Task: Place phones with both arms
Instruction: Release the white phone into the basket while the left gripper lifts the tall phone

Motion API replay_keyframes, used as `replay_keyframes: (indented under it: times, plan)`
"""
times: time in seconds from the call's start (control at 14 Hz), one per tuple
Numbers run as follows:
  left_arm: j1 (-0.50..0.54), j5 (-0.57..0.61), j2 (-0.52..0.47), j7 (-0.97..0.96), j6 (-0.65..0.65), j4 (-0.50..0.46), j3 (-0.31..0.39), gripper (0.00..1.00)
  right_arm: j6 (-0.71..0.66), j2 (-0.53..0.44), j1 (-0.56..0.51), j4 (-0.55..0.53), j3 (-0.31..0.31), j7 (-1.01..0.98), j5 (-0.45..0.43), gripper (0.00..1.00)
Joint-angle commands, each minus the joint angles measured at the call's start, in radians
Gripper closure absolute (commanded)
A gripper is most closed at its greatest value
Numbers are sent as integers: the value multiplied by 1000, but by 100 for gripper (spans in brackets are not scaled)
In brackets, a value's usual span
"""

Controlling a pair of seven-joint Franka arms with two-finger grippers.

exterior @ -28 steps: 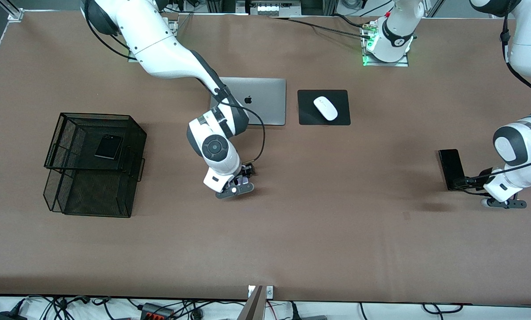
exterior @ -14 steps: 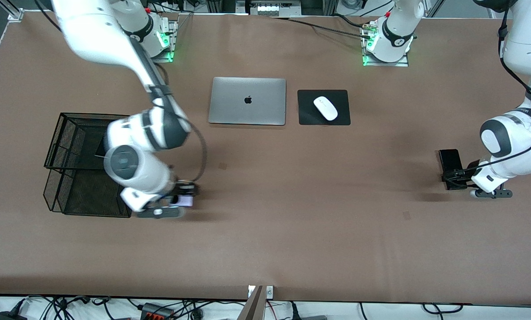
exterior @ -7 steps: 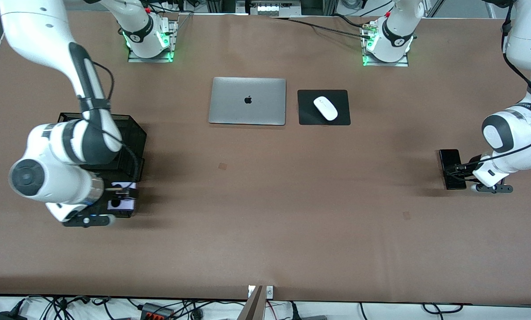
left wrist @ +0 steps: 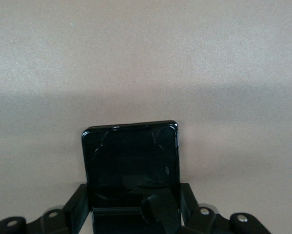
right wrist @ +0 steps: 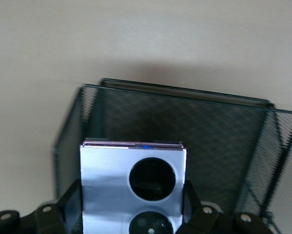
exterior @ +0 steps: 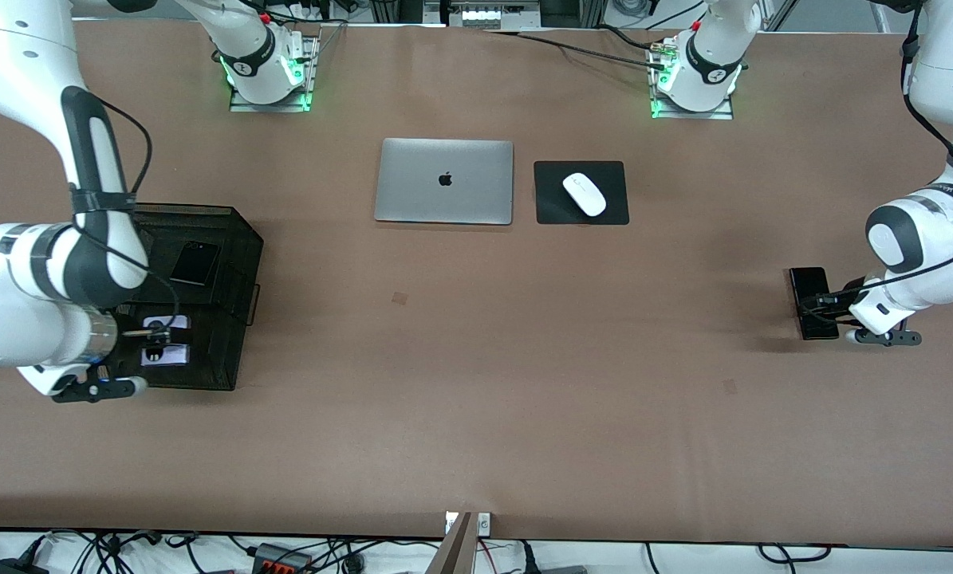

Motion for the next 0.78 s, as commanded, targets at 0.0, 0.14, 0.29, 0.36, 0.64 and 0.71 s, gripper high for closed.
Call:
replay_keyframes:
  times: [0.0,0.14,0.29,0.36,0.64,0.71]
  plan:
    - [3,-14,-26,8,-10,-21,-15,53,0,-17,-21,-28,16,-12,-22,72]
    - [0,-14,-41,-50,-101,12,-44,53,3,-11,-30,-32,16,-14,-25,72]
    - [-2,-14,-75,-167,-241,51,-97,53,5,2,-30,-32,9,-8,-27,72]
    - [-3,-14,-90,-237,-302,70,-137,53,10,5,-30,-32,9,-5,-28,71]
    - [-6,-11,-100,-473,-354,114,-274,52,23,34,-31,-32,8,0,-39,70]
    - [-17,-11,-100,-579,-354,119,-316,52,22,40,-33,-32,8,0,-39,70]
